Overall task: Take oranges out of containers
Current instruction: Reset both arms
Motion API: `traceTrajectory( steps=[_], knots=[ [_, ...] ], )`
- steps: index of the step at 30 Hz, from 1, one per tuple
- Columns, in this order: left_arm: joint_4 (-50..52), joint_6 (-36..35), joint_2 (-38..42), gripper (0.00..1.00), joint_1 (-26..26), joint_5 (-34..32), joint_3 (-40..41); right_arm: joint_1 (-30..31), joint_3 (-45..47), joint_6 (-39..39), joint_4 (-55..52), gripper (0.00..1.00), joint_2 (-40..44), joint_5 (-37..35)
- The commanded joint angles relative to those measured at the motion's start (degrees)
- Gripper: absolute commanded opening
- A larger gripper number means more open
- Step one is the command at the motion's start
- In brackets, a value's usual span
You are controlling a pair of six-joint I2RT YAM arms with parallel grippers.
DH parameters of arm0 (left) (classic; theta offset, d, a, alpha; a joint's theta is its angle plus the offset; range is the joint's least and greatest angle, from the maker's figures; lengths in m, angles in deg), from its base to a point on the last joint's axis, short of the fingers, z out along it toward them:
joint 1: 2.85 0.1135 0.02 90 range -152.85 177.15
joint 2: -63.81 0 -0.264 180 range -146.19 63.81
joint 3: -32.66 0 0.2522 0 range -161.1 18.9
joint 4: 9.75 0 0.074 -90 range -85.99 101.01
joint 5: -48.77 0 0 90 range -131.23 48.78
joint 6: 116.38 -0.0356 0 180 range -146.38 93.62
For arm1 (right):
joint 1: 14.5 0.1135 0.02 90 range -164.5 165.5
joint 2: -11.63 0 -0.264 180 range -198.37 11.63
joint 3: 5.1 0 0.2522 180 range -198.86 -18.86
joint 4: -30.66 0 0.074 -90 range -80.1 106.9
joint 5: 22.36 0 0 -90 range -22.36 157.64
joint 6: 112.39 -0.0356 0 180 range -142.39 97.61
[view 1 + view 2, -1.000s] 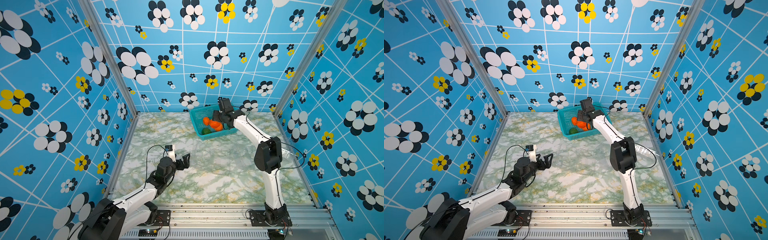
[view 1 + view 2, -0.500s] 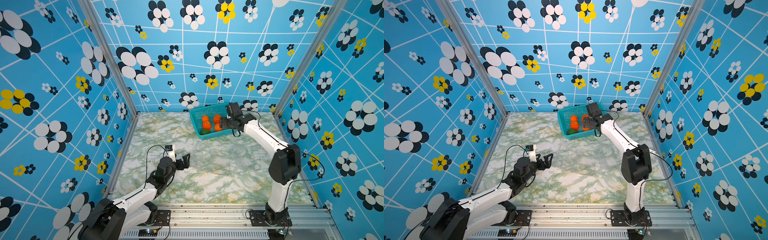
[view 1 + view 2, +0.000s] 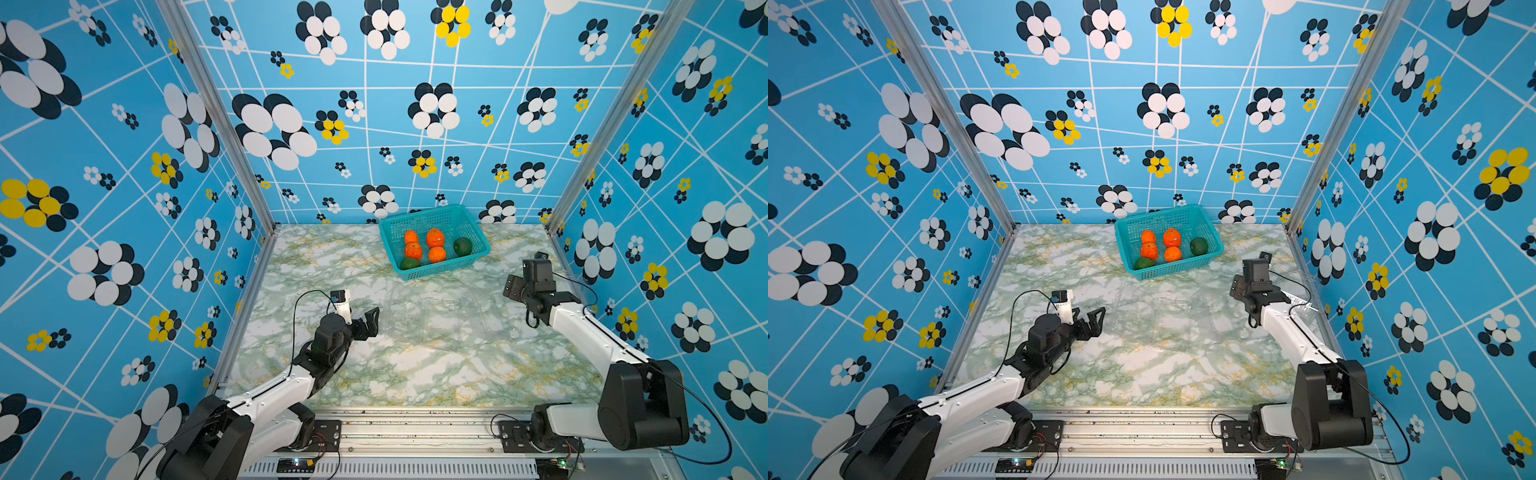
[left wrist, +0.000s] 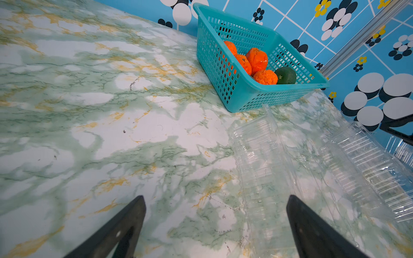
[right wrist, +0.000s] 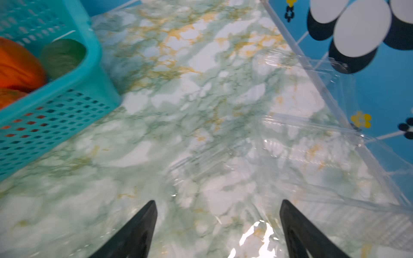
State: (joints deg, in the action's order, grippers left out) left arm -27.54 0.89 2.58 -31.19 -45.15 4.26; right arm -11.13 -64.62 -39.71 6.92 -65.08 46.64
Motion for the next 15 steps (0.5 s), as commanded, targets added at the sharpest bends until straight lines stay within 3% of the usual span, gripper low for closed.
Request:
traceTrajectory(
  steps=[1, 7, 12, 15],
  knots=[
    [-0.08, -1.49, -0.4, 1.0, 0.39, -0.13, -0.78, -2.01, 6.55, 1.39, 14.96, 0.88, -0.37, -3.58],
    [-1.38, -3.33, -1.03, 0.99, 0.39, -0.05, -0.31, -2.17, 9.16, 3.68, 22.54, 0.9, -7.17, -2.62],
    [1.38, -5.62, -1.78, 0.99, 0.4, 0.7, -2.9, -2.23, 12.11, 8.79, 31.64, 0.96, -6.68, -0.41],
    [0.52, -6.9, -2.71, 0.99, 1.33, 1.11, -3.32, -2.68, 12.91, 8.04, 36.32, 0.96, -7.63, -3.83]
  ],
)
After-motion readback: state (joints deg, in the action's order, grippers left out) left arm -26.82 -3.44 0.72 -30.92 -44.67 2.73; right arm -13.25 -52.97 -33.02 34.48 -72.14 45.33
